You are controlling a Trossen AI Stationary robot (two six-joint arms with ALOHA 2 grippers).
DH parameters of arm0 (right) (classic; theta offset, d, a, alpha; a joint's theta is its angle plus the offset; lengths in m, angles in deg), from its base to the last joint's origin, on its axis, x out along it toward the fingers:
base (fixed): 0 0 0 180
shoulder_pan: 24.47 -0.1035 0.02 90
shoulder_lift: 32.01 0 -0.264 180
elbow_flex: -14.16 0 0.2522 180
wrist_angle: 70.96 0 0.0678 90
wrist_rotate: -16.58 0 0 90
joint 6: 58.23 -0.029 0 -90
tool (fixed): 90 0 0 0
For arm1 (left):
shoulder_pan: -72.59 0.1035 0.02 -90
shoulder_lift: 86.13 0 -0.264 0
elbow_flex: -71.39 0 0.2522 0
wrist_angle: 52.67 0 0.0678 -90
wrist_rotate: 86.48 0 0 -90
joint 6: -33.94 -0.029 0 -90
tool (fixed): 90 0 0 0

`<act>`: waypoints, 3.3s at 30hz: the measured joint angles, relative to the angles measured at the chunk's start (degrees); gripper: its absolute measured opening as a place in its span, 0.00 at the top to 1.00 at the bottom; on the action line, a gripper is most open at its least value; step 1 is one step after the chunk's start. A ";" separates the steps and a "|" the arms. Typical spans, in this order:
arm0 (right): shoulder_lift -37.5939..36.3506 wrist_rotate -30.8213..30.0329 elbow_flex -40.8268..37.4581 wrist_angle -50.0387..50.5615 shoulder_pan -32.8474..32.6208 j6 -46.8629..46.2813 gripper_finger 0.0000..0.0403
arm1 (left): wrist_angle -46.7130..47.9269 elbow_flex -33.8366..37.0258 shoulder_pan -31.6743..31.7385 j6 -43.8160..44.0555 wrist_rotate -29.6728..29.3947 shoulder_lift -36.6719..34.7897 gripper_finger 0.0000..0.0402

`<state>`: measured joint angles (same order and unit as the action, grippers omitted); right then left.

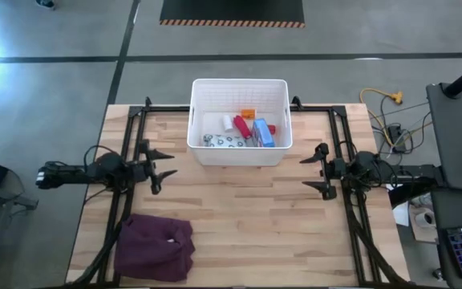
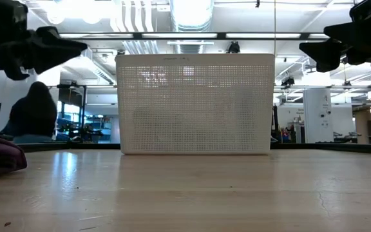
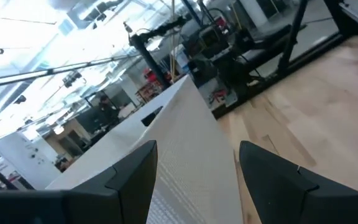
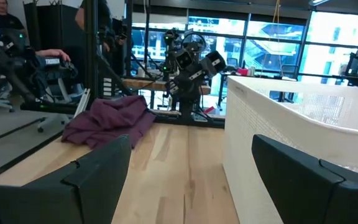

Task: Pick & place medical supplies in basket/bin
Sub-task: Return to Home Position

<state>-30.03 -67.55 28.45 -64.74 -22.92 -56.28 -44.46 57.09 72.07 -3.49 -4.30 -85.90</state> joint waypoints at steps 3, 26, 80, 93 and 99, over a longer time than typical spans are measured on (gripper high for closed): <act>0.02 0.00 0.00 -0.01 0.00 0.01 0.19 | -0.18 0.00 0.62 0.01 0.03 -0.02 0.47; 0.04 0.02 0.00 -0.01 -0.02 0.03 0.19 | 0.69 0.02 1.40 24.42 -3.34 -0.09 0.47; 0.04 0.04 0.00 -0.01 0.00 0.03 0.19 | 3.27 -0.07 1.05 46.97 0.79 11.63 0.47; 0.04 0.04 0.00 -0.01 0.00 0.03 0.19 | 3.24 -0.07 1.05 46.97 0.77 16.83 0.47; 0.04 0.04 0.00 -0.01 -0.01 0.03 0.19 | 3.24 -0.07 1.05 46.97 0.77 18.75 0.47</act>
<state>-29.99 -67.51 28.45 -64.75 -22.94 -56.26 -41.21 57.03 73.13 43.48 -3.53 -67.15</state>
